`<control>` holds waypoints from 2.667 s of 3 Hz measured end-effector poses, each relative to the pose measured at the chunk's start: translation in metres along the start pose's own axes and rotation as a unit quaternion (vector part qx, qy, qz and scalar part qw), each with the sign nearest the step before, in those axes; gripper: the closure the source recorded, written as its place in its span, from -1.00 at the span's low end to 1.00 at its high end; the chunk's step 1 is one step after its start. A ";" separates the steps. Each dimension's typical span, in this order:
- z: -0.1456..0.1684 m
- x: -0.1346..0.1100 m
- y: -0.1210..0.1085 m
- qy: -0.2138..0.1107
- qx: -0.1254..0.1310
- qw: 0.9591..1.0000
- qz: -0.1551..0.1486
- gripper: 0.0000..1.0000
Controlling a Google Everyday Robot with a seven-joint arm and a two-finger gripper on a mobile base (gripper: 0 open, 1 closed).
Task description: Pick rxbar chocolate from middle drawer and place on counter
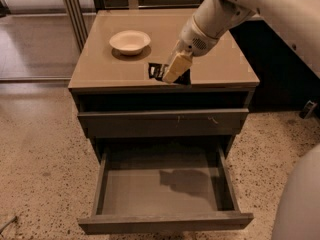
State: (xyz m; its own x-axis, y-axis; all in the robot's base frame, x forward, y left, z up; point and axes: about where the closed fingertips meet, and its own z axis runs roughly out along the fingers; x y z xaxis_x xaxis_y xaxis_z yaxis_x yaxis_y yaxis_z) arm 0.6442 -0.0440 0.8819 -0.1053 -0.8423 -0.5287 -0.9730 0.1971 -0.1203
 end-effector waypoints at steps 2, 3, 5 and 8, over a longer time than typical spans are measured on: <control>-0.013 -0.011 -0.008 -0.009 0.013 1.000 -0.007 1.00; -0.016 -0.007 -0.022 -0.010 0.026 1.000 0.003 1.00; -0.014 0.014 -0.082 -0.010 0.066 0.997 0.035 1.00; 0.013 0.053 -0.134 -0.047 0.110 0.989 0.084 1.00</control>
Offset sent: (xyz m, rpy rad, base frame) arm 0.0077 0.0007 0.0229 0.0138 -0.0411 -0.0015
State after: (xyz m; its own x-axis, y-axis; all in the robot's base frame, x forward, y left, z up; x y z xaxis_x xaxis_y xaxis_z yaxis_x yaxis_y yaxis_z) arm 0.7716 -0.1090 0.8592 -0.2312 -0.7399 -0.6317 -0.8744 0.4427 -0.1986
